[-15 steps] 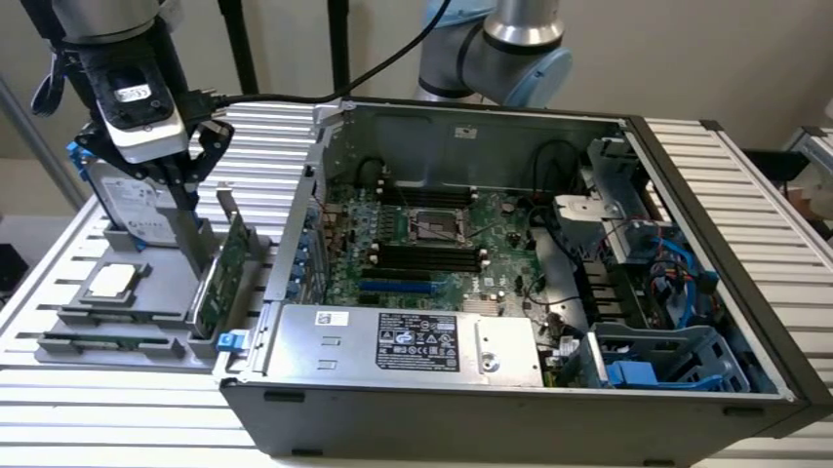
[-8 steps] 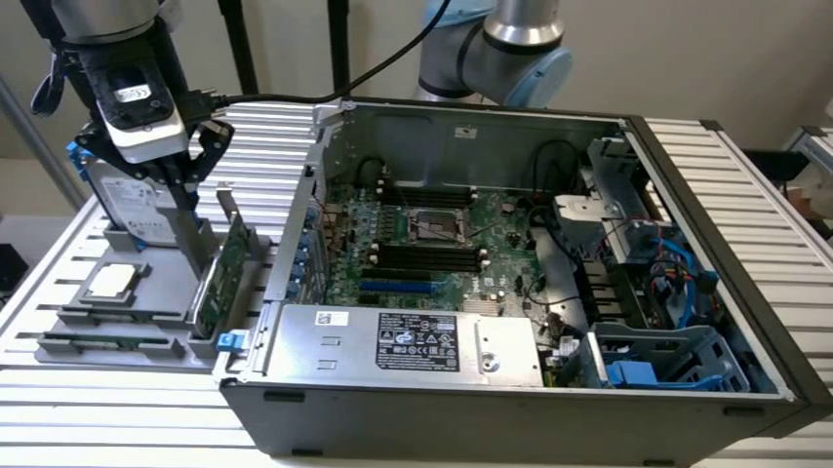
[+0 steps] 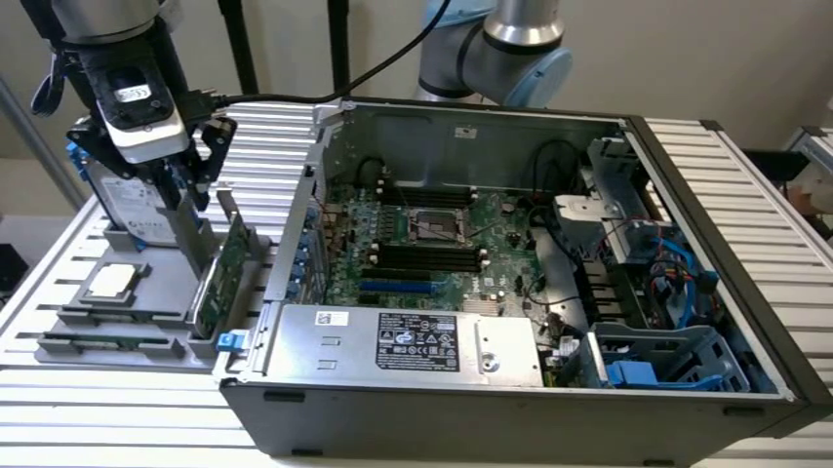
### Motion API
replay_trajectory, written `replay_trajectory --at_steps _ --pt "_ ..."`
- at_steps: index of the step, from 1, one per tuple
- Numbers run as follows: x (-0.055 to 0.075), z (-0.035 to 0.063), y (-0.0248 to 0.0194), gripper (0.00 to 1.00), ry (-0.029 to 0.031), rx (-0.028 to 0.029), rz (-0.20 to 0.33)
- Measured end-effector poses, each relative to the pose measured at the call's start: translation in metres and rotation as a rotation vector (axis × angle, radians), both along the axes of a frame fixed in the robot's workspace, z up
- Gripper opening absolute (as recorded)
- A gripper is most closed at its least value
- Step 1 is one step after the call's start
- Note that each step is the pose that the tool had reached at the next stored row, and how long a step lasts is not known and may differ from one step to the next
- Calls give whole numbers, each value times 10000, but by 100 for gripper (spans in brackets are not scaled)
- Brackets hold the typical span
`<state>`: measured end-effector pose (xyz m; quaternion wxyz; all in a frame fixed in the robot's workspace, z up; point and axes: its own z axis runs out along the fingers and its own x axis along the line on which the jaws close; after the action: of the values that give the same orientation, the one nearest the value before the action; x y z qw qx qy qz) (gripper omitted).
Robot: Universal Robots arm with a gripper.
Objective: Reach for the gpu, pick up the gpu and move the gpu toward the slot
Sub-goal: 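Pick up the gpu and move the gpu toward the slot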
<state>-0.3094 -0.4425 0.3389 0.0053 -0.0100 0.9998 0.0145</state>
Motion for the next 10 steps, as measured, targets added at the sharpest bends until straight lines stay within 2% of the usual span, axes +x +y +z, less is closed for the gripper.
replay_trajectory --at_steps 2,3,10 --pt "-6 -20 0 42 -64 -7 0" --pt "-14 -36 0 48 -109 -8 -1" --pt "-114 -165 -6 48 -294 -7 -103"
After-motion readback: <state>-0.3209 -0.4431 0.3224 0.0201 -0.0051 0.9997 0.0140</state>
